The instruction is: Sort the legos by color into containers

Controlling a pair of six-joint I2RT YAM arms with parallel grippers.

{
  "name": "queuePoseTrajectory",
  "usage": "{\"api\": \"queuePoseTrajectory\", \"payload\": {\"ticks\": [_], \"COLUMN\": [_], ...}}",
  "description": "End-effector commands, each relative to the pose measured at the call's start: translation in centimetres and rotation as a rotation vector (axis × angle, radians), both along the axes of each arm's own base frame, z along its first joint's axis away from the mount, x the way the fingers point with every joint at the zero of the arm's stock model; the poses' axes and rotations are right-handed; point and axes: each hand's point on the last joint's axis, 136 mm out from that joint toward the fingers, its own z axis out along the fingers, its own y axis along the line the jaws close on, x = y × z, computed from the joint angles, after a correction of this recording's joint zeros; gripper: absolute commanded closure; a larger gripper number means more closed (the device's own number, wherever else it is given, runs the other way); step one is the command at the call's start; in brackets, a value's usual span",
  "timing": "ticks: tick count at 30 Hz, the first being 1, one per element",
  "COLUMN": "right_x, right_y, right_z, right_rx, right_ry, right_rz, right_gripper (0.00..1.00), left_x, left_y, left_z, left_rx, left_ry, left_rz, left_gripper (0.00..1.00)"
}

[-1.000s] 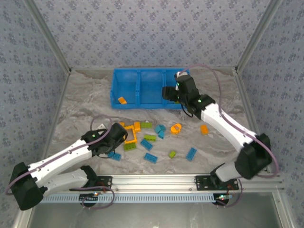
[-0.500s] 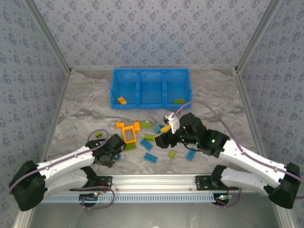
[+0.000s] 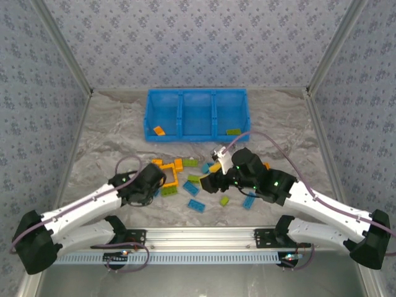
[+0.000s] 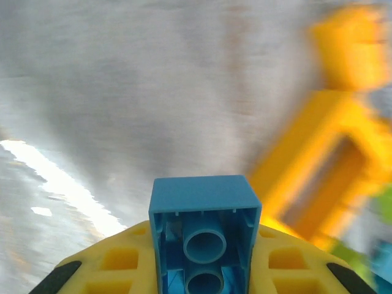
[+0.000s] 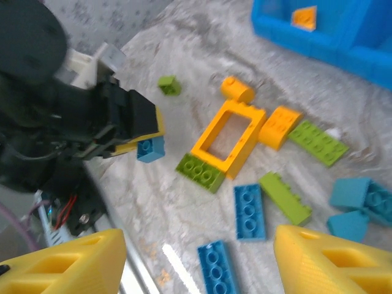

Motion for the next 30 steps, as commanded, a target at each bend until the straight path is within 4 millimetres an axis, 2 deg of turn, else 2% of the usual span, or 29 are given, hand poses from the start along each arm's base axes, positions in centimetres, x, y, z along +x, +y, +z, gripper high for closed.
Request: {"api": "queuePoseTrajectory", "payload": {"ticks": [1, 4, 7, 10, 13, 16, 19, 22, 26, 30], "right_x": [3.8, 6.3, 8.0, 8.9, 9.8, 10.4, 10.6, 10.5, 10.4, 10.2], "right_y": [-2.2, -3.9, -5.2, -6.1, -7.5, -8.8, -9.4, -9.5, -9.5, -9.6], "right_z": [4.3, 5.9, 6.9, 7.3, 7.2, 7.4, 7.4, 7.3, 6.9, 6.5], "right_rx": [0.006, 0.022, 0.055, 0.071, 0.076, 0.106, 0.126, 0.132, 0.129, 0.127], "right_ry": [-0.132, -0.160, -0.151, -0.143, -0.137, -0.120, -0.106, -0.096, -0.083, -0.073], "right_rz": [-0.225, -0.357, -0.437, -0.486, -0.569, -0.635, -0.665, -0.664, -0.659, -0.665], "right_gripper": [0.30, 0.29, 0.29, 0.30, 0.31, 0.31, 0.31, 0.31, 0.31, 0.30], "left_x": [5.3, 9.4, 14.1, 19.2, 23.7, 26.6, 28.3, 29.4, 30.0, 29.7], "left_y": [-3.9, -8.2, -11.7, -14.4, -16.1, -16.9, -17.0, -17.4, -18.1, -17.9], "left_z": [6.3, 9.3, 10.5, 10.2, 9.7, 7.2, 4.7, 3.1, 0.8, -2.1], "left_rx": [0.100, 0.175, 0.183, 0.223, 0.313, 0.339, 0.356, 0.370, 0.370, 0.381], "left_ry": [-0.160, -0.184, -0.179, -0.155, -0.139, -0.085, -0.054, -0.060, -0.050, 0.009], "left_rz": [-0.244, -0.434, -0.563, -0.677, -0.752, -0.774, -0.775, -0.787, -0.814, -0.817], "left_gripper": [0.83, 0.84, 0.86, 0.86, 0.86, 0.87, 0.87, 0.87, 0.87, 0.86]}}
